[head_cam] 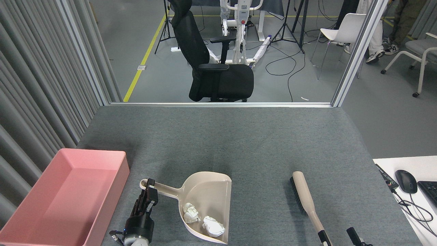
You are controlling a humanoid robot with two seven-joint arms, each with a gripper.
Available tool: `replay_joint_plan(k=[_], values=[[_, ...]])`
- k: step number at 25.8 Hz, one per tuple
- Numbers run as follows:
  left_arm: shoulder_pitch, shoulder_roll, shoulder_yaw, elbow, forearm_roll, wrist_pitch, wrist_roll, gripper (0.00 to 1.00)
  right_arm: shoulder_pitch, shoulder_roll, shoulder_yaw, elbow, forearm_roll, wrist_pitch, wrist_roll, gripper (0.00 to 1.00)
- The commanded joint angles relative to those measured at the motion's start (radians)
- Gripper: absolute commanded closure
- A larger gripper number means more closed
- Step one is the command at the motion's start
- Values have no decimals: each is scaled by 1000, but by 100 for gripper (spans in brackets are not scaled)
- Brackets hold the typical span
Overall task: Sweep and dump garbage into bin
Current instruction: 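Lift the brush away and set it down on the table with the right gripper, then carry the dustpan with the left gripper toward the pink bin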
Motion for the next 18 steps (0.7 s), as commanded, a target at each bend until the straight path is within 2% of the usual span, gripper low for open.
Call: replay_joint_plan(k=[1,7,9,10,14,18], values=[[0,0,2,-2,1,0,0,81,8,2,-48,-39,-10,-39,-3,1],[0,8,27,-12,6,2,-4,85,4,-7,-91,-57,-22,-41,2,1],[4,11,36,-35,7,5,-12,97,4,-8,-91,-57,-22,-39,3,1],[6,19,41,-49,10,8,-13,99,4,-8,-91,-57,-22,-39,3,1],[32,38,54,-110,16,8,-26,100,6,-8,-91,-57,-22,-36,7,1],[53,54,64,-213,88,17,-55,100,6,-8,-91,-56,-22,-35,7,1]])
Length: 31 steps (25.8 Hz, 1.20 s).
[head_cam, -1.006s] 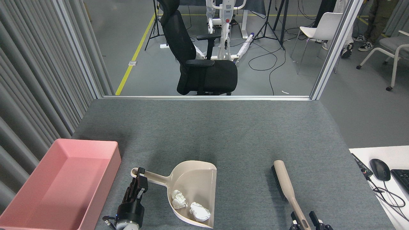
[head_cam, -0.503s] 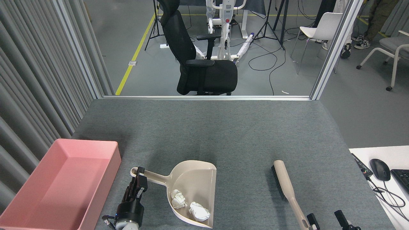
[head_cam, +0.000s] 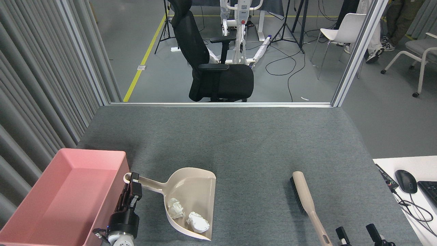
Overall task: Sweep and dump garbage into bin
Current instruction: 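Carry the dustpan with the left gripper toward the pink bin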
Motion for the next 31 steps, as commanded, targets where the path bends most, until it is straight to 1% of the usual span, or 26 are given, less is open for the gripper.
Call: replay_joint_plan(k=[1,7,11,17,22,31], values=[[21,21,5,-87,62,5,-24,100,0,-2,0,1,0,2,1,1],[35,67,5,-170,154,32,-47,100,0,-4,1,9,3,2,1,1],[39,105,5,-178,206,39,-53,100,2,-2,3,12,6,2,1,1],[45,115,5,-196,241,52,-69,100,2,-4,3,13,9,1,3,1],[38,142,5,-198,263,65,-73,100,2,-2,3,15,11,1,1,1],[47,136,-2,-175,257,55,-72,100,2,-4,4,16,12,-1,3,1]])
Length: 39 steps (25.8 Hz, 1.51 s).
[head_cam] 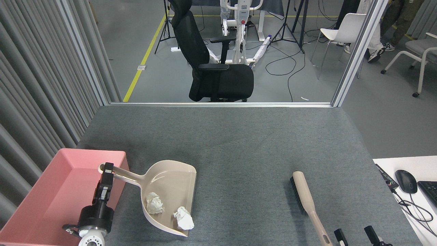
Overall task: Sweep and dump garbage into bin
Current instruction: 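Carry the dustpan with the left gripper toward the pink bin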
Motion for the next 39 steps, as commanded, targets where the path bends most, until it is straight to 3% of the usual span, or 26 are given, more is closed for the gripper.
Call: replay_joint_plan(k=[1,15,21,34,39], values=[[1,-6,-4,5,-3,-3,1,100,0,-1,0,1,0,-1,1,1],[-1,-12,-6,36,15,-3,0,99,0,-1,0,1,2,1,1,1],[-4,-10,2,31,168,1,-2,99,2,-1,0,1,3,1,1,1],[-13,0,39,19,359,47,-12,96,5,-16,-1,10,37,9,21,1],[-12,42,94,-4,457,72,-20,96,6,-9,0,18,60,10,21,1]])
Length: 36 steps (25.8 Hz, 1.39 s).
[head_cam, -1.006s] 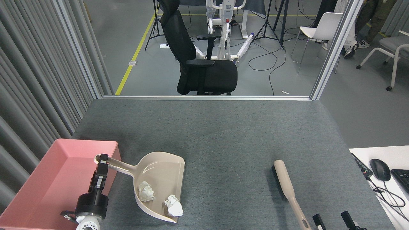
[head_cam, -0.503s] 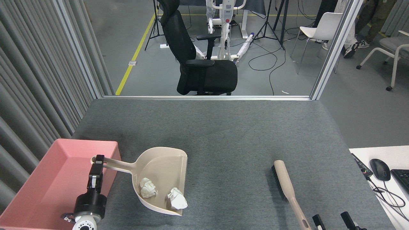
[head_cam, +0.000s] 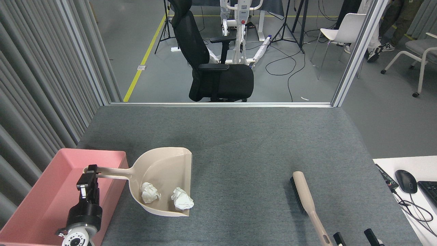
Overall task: Sweep and dump garbage into bin
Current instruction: 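Tilt the dustpan over the pink bin to dump the paper balls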
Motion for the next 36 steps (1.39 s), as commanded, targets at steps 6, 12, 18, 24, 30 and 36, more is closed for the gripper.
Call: replay_joint_plan(k=[6,12,18,24,30,36], values=[[6,111,87,-10,160,16,-7,95,4,8,2,3,34,1,0,1],[5,222,150,18,255,21,-13,94,8,12,7,3,60,2,0,1],[1,384,196,113,338,11,-33,93,6,32,8,3,74,2,1,1],[-35,545,194,240,355,-42,-36,92,0,52,8,3,83,2,1,1],[-34,627,182,289,50,-136,-36,91,-3,55,7,3,79,2,1,1],[-31,633,182,274,-252,-182,-48,90,-3,55,5,2,79,1,0,1]])
